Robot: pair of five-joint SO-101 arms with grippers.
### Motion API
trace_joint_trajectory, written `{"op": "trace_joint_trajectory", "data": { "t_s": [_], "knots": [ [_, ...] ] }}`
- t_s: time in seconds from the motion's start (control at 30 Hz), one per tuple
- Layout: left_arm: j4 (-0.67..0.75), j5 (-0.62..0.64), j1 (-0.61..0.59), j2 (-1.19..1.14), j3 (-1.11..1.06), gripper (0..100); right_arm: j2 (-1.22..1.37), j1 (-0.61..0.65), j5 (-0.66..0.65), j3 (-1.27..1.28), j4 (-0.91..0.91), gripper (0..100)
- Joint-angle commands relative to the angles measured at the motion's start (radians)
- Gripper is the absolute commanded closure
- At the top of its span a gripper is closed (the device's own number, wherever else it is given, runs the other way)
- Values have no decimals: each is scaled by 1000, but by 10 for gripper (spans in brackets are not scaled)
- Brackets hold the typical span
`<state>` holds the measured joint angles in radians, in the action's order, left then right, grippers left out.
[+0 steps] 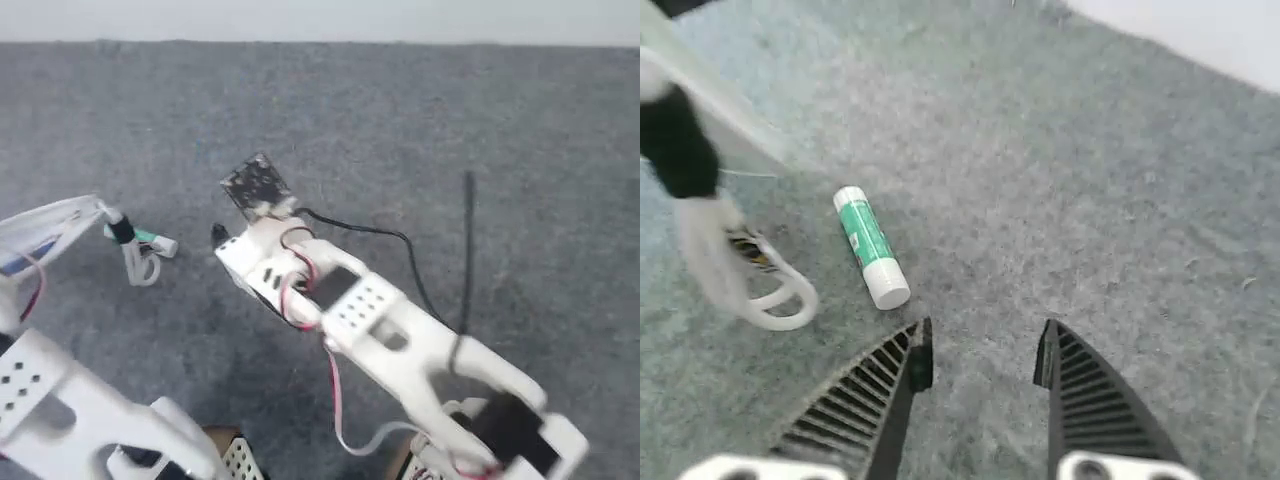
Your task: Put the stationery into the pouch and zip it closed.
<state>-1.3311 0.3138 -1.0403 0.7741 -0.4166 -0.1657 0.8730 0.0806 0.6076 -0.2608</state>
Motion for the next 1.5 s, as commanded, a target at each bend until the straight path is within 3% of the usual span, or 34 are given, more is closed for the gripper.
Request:
{"op": "trace_joint_trajectory", "data": {
  "t_s": [0.0, 0.6, 0.9, 1.47],
  "knots": [
    [40, 18, -37, 60, 70, 988, 113, 12, 5, -172, -5, 826],
    [35, -3, -44, 60, 70, 988, 667, 136, -117, -707, -7, 822],
    [41, -8, -44, 60, 53, 988, 908, 131, -109, -1033, -231, 822],
    [58, -9, -44, 60, 33, 988, 1093, 136, -118, -1191, -249, 826]
  ]
}}
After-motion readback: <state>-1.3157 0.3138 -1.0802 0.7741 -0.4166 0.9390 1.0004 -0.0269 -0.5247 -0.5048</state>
